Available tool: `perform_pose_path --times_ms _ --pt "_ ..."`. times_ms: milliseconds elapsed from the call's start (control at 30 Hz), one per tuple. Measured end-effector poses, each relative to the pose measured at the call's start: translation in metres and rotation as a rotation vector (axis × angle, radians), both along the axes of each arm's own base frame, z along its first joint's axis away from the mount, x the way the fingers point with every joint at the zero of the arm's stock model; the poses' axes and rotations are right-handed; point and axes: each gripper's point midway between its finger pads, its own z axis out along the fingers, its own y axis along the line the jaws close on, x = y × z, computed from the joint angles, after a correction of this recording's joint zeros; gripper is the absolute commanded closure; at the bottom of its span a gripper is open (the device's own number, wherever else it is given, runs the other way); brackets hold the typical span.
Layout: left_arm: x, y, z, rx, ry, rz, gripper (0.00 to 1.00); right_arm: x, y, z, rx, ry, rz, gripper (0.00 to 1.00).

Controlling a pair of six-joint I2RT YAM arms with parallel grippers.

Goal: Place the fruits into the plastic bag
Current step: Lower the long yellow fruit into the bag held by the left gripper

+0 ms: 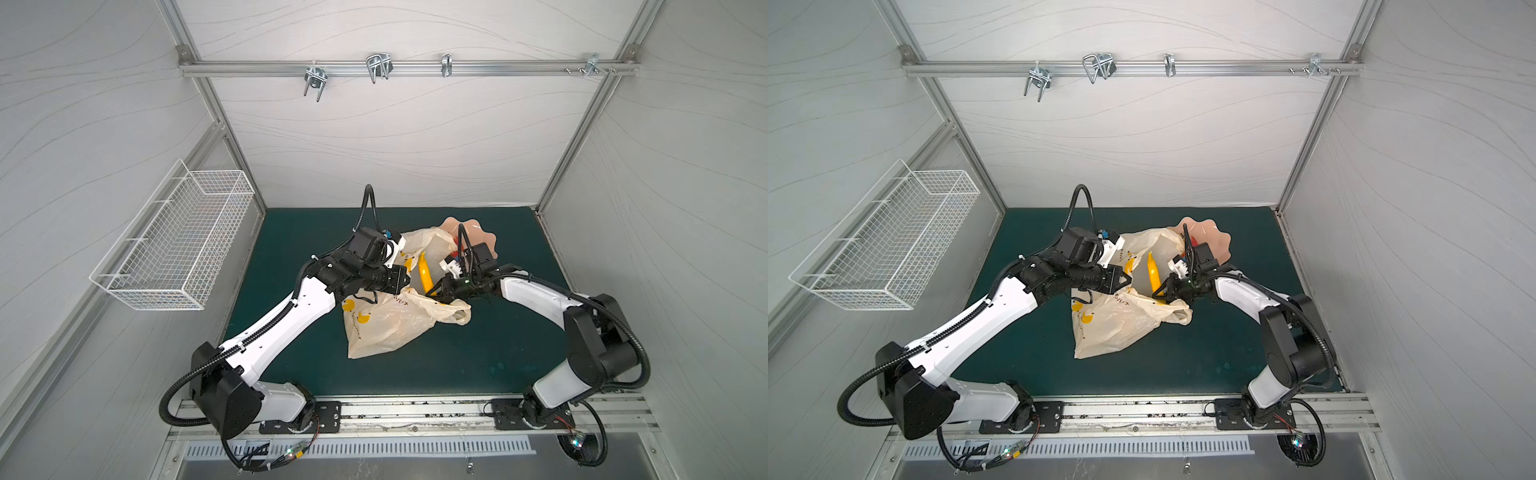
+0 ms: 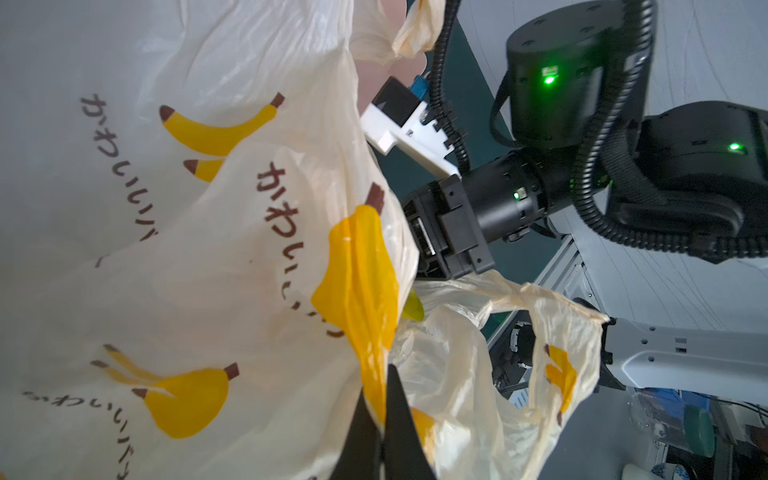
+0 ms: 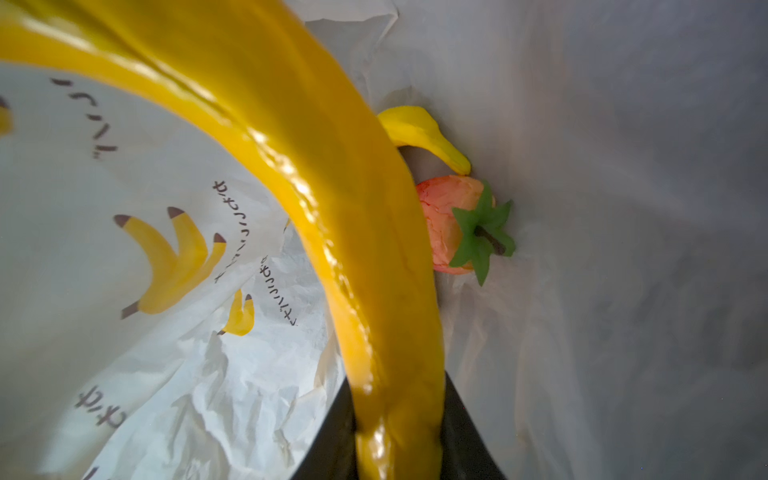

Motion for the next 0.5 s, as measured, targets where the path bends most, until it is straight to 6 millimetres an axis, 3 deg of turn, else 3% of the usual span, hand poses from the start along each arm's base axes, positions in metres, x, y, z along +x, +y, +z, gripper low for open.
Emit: perform_pose_path --times_ms 500 --pt "0.007 -0.007 0.004 -0.004 -0.006 -0.002 1.00 -0.019 0.076 -0.008 0.047 0.114 0.140 0.79"
